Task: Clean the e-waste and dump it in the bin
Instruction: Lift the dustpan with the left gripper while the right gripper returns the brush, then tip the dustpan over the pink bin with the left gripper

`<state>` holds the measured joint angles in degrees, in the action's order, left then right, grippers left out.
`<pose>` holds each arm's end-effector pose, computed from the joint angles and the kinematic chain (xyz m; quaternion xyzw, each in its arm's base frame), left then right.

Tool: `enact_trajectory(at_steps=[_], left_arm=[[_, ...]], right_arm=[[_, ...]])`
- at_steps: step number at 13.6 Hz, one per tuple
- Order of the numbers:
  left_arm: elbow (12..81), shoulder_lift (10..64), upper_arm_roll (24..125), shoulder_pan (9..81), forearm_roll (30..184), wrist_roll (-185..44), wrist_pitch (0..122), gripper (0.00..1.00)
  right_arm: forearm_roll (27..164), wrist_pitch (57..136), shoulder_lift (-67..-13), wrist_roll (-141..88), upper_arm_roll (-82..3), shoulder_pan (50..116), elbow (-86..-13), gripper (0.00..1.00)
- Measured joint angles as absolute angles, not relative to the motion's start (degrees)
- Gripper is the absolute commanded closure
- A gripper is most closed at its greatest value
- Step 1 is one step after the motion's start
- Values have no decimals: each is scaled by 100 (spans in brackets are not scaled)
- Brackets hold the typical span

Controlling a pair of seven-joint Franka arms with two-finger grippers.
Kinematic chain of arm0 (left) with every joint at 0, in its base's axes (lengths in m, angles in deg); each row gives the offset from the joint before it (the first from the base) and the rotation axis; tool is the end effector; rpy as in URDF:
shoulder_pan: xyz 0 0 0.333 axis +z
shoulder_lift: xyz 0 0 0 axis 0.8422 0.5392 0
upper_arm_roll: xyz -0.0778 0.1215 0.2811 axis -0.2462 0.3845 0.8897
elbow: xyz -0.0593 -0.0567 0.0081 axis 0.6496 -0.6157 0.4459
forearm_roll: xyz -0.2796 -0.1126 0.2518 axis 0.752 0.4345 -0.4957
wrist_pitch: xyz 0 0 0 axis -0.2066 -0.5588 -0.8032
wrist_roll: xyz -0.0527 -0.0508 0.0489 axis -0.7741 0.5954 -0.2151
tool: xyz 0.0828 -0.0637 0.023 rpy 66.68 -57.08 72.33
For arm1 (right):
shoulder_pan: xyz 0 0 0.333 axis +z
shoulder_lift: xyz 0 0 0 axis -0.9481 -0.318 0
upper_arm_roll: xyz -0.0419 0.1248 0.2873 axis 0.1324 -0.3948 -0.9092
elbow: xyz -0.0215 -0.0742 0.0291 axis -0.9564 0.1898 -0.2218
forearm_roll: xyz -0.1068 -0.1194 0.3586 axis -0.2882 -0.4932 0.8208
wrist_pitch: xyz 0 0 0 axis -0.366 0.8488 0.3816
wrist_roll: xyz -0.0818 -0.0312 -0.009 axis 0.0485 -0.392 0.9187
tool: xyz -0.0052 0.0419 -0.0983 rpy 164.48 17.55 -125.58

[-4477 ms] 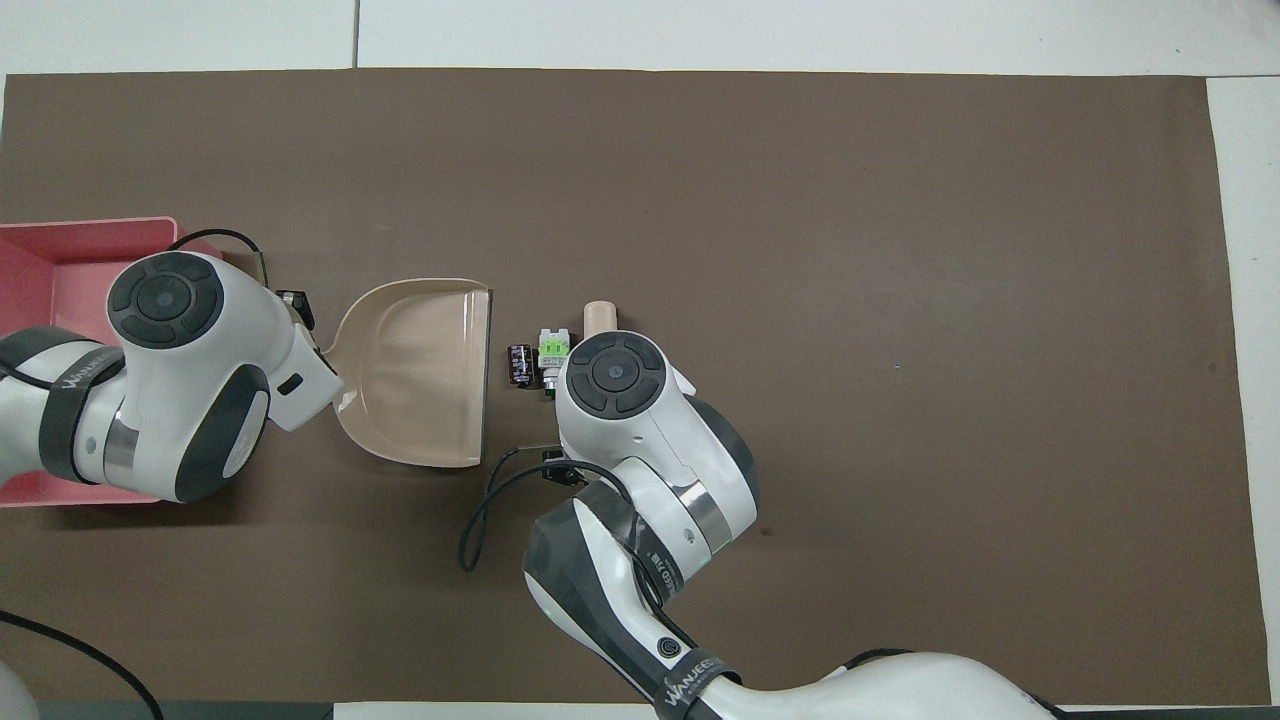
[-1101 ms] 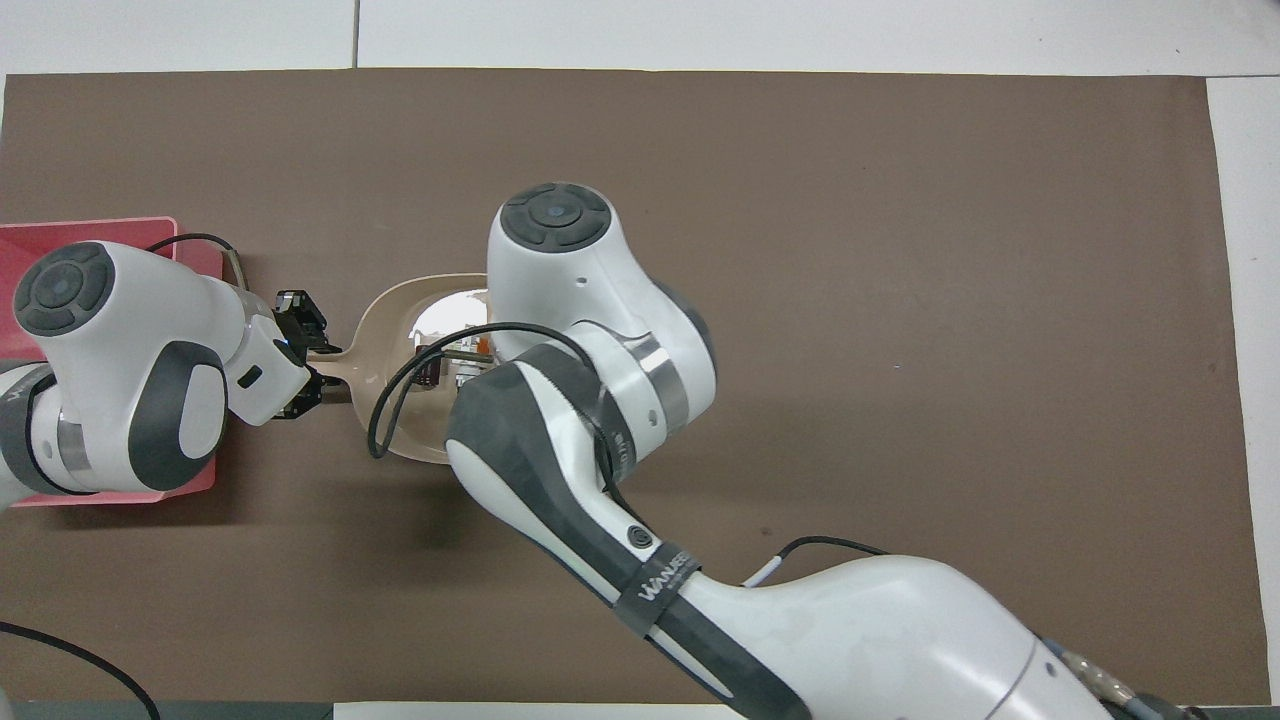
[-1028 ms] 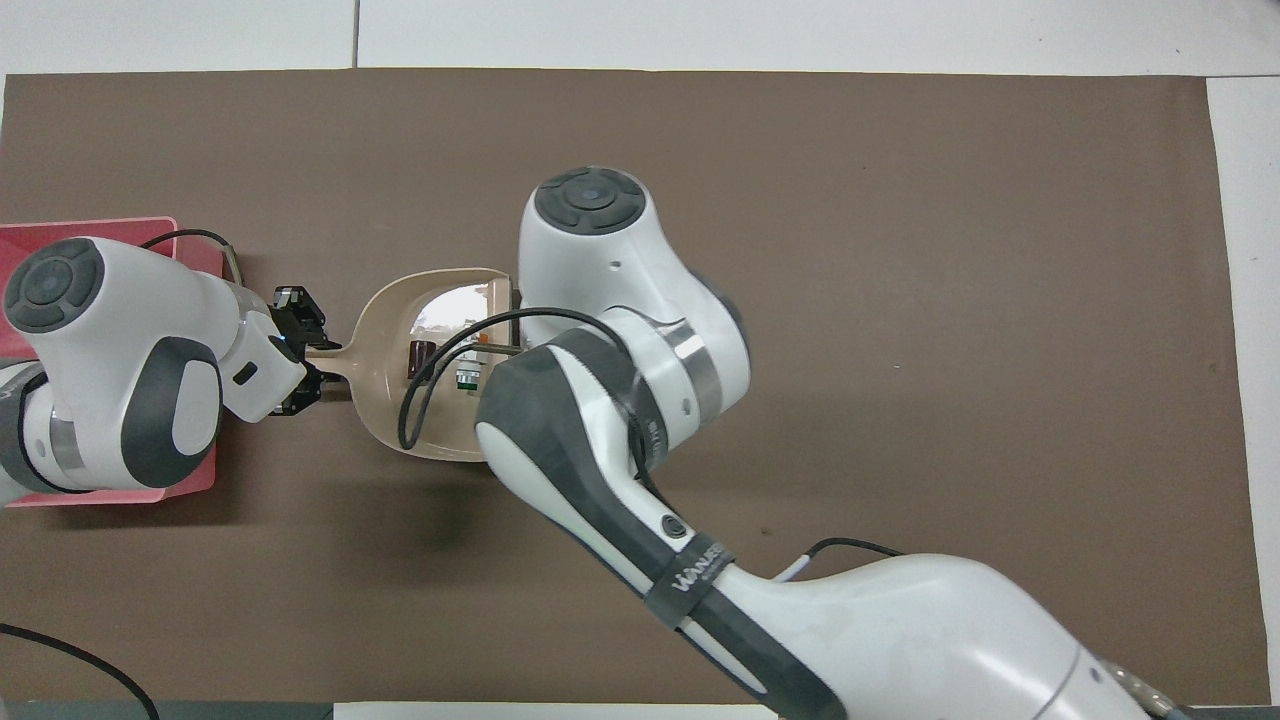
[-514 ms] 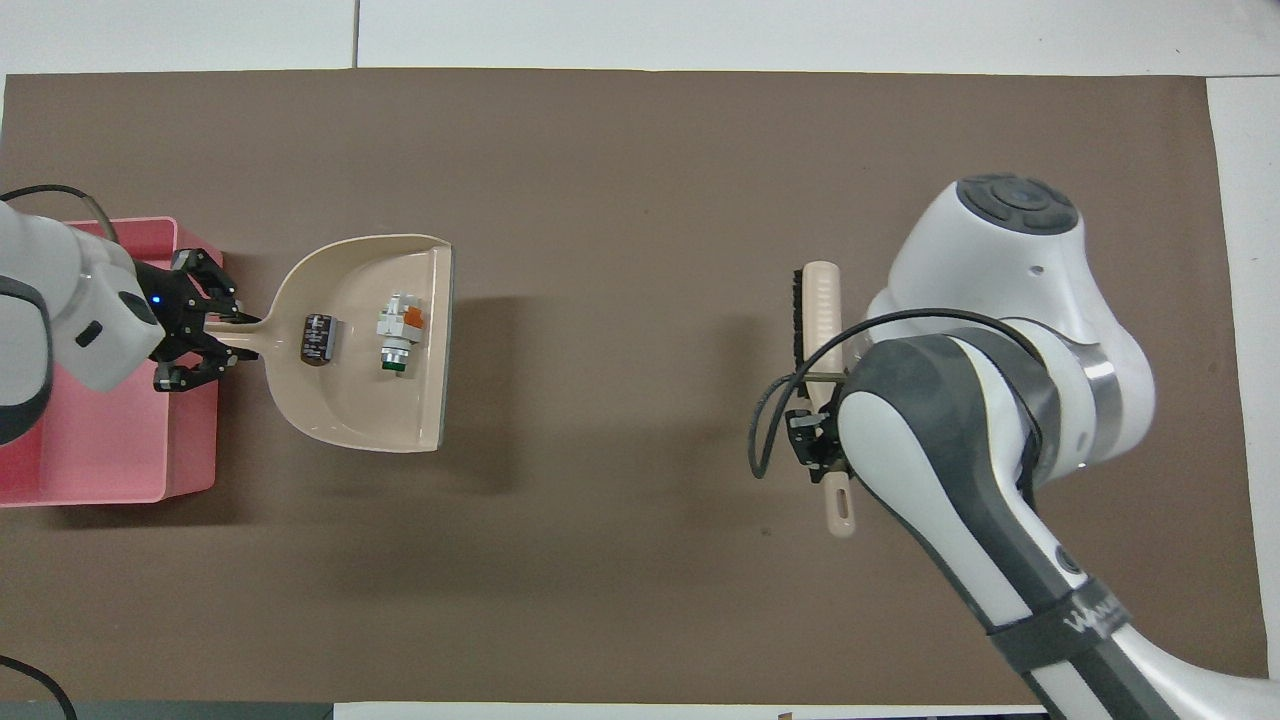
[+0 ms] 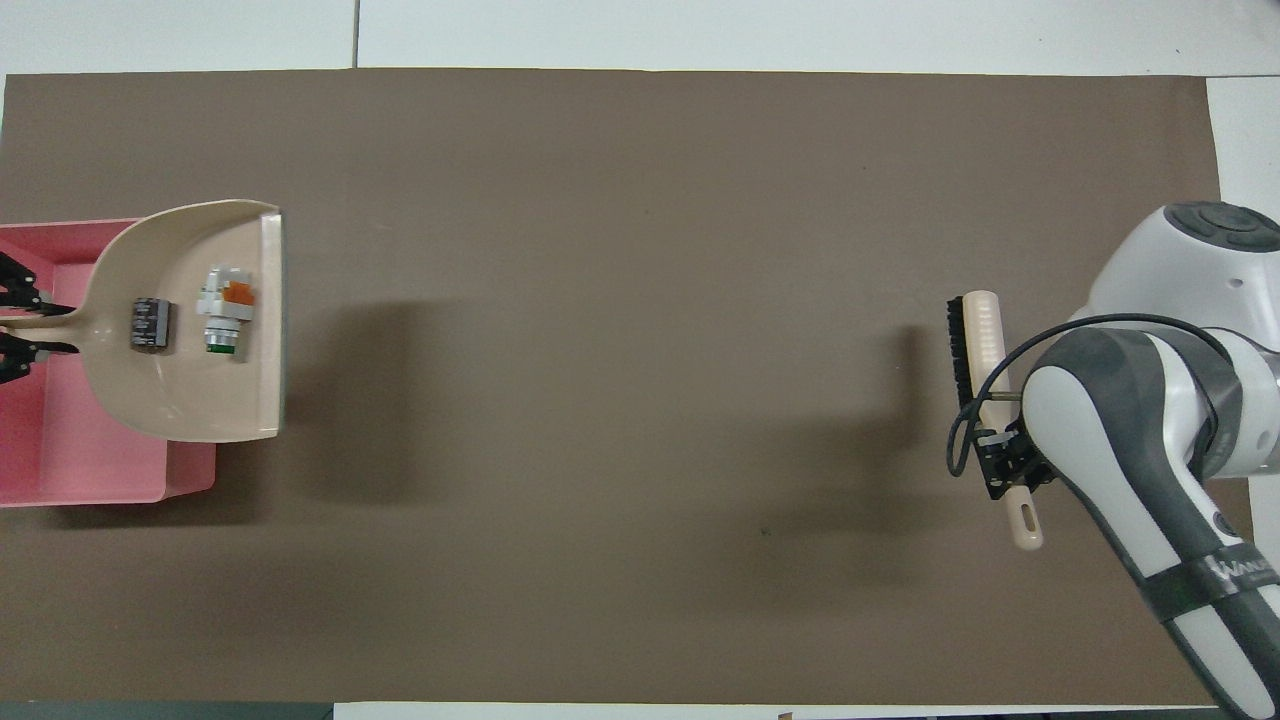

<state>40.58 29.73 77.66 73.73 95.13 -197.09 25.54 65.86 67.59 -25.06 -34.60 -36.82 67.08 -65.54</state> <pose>0.5540 0.1427 0.5108 0.6950 -0.7093 0.0925 0.0727 0.4789 0.0043 0.3916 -0.9630 -0.0014 0.2692 0.0095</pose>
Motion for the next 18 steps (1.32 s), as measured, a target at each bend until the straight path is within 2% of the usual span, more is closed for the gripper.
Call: enact_trajectory(at_steps=[3, 5, 8, 13, 16, 18], left_arm=[[3602, 3139, 7782, 8035, 9407, -19881, 2425, 100], [3313, 3300, 7786, 8267, 8879, -19996, 2417, 100], [3122, 3472, 7772, 8297, 7969, -20033, 2745, 100], [3216, 3589, 7750, 8220, 6930, -19932, 3338, 100], [3545, 3594, 7728, 7959, 6127, -19543, 3773, 100], [3634, 3594, 7722, 7826, 5714, -19374, 3812, 100]], right_arm=[[6486, 7587, -2376, -2879, -3680, 6301, -7161, 100], [6483, 7747, -2302, -2847, -3699, 6286, -7386, 100], [6460, 7756, -2317, -2818, -3758, 6305, -7475, 100], [6264, 7864, -2421, -2932, -3764, 6309, -7514, 100], [6226, 7947, -2526, -2981, -3764, 6308, -7531, 92], [6222, 8032, -2584, -2985, -3764, 6308, -7540, 79]])
